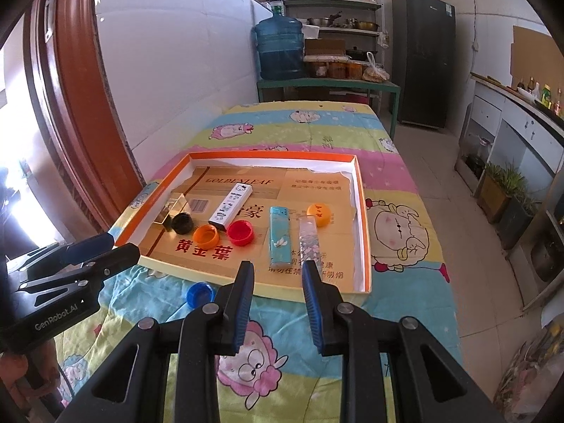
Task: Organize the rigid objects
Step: 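Withdraw both open tools from the tray back over the quilt, then grasp the blue cap with the left tool while the right tool grasps the white cap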
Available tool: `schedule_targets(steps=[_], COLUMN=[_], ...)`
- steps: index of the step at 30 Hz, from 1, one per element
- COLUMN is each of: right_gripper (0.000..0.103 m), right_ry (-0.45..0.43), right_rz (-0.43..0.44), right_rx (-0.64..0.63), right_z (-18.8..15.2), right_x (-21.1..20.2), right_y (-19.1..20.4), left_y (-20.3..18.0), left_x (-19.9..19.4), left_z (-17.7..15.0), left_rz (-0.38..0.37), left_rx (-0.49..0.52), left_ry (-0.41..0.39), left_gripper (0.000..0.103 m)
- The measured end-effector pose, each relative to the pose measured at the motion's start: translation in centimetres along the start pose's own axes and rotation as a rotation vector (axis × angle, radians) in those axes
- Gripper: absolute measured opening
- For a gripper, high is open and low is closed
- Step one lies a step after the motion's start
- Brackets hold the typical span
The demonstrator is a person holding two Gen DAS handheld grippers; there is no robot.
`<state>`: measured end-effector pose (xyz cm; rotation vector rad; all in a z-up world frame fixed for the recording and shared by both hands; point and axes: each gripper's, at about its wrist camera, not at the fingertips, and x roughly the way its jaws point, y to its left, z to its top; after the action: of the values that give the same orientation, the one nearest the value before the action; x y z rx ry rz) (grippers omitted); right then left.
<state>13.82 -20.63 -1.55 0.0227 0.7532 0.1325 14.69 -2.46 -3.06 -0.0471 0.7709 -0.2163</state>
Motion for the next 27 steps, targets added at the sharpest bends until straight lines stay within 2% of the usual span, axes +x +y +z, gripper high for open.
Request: schedule_targets(steps=[11,12,14,15,27], right_gripper=[0.030,0.033,0.055,0.058,0.058], right_ry=[0.006,0.008,0.011,0.011,0.076], right_rz=[0.024,0.028,0.037,0.040,0.070], right_rx=[-0.022,-0.023,-0.023,-0.022,-0.066], right_z=[-1.4,-1.6,-1.9,-2.1,-4.6], right_x=[-1.4,-1.4,-1.6,-1.6,0.0], right_y=[1.5,1.7,1.9,2.0,4.3], left_y=[1.0,1.0,1.3,1.4,2.7], left_x=[-2.0,-2.2,-2.4,-2.6,-3.0], left_z=[-1.3,-1.5,-1.8,-2.0,-3.9], left_rz=[0.009,0.009,0.011,0.012,0.012], left_rx=[-0.020,-0.021,-0.025,-0.027,-0.054], left_ry=[-0.009,-0.009,-0.007,-0.006,0.014], left_gripper=[0.048,0.048,0.048,0.048,0.048])
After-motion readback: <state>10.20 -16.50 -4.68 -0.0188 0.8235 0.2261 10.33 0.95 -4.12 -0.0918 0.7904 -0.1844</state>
